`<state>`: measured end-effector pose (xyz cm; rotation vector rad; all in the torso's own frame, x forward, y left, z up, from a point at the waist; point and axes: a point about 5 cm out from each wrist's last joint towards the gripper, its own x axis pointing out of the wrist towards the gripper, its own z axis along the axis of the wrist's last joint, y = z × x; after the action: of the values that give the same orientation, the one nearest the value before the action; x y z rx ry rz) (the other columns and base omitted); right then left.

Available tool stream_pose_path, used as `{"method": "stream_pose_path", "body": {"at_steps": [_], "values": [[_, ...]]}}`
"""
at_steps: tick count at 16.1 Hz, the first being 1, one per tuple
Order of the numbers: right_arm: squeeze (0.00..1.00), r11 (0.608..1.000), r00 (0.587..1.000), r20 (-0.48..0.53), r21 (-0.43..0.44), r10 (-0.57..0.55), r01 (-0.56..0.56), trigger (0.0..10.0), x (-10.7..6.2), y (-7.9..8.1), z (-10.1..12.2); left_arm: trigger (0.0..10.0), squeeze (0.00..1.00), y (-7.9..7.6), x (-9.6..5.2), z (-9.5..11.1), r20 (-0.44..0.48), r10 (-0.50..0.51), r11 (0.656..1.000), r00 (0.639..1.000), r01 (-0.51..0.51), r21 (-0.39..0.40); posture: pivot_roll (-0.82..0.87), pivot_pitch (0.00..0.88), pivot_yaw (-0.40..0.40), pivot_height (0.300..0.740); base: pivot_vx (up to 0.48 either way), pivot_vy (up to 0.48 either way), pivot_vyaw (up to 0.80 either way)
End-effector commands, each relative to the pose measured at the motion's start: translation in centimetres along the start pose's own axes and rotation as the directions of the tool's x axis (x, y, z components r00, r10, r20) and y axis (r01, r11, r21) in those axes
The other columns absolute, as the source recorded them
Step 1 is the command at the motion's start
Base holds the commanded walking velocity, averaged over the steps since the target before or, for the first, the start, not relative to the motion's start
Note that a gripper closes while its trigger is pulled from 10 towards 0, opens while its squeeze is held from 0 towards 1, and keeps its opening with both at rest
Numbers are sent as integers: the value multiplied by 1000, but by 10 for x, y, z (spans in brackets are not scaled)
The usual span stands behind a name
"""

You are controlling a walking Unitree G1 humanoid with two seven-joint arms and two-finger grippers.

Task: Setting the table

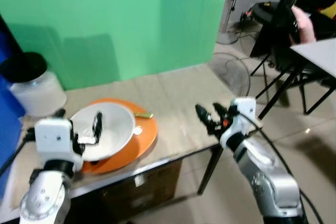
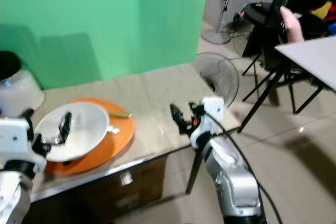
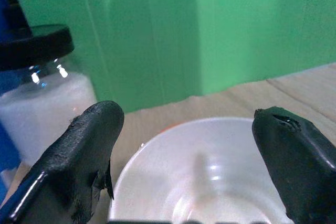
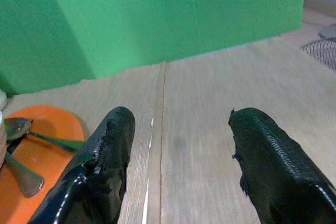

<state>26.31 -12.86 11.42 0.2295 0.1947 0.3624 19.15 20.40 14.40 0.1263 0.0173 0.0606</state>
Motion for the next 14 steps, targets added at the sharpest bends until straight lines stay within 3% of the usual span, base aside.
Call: {"method": "stream_pose_path", "body": {"at_steps": [1, 8, 10, 13, 14], "values": [[0, 1000, 1000, -11, 23, -3, 3, 10000, 2, -1, -1, 10000, 0, 1, 1, 5, 12, 12, 1000, 1000, -12, 3, -41, 0, 14, 740, 0, 0, 0], [0, 985, 983, -73, 57, 168, -164, 10000, 18, 22, -6, 10000, 0, 2, 5, 5, -13, 7, 999, 1000, -6, 50, -24, 0, 11, 740, 0, 0, 0], [0, 977, 973, -93, 9, 213, -213, 10000, 22, 25, -6, 10000, 0, 1, 5, 7, -7, -17, 997, 1000, 17, 78, -14, 0, 13, 740, 263, 0, 0], [0, 969, 965, -84, -1, 248, -249, 10000, 26, 26, 0, 10000, 0, -1, 8, 10, 4, -25, 996, 1000, 24, 84, -11, 0, 6, 740, 270, 0, 800], [0, 969, 966, -78, 28, 247, -246, 10000, 27, 25, 1, 10000, 0, 0, 8, 9, 1, 4, 999, 1000, -4, 51, -8, 0, 5, 740, 0, 0, 0]]}}
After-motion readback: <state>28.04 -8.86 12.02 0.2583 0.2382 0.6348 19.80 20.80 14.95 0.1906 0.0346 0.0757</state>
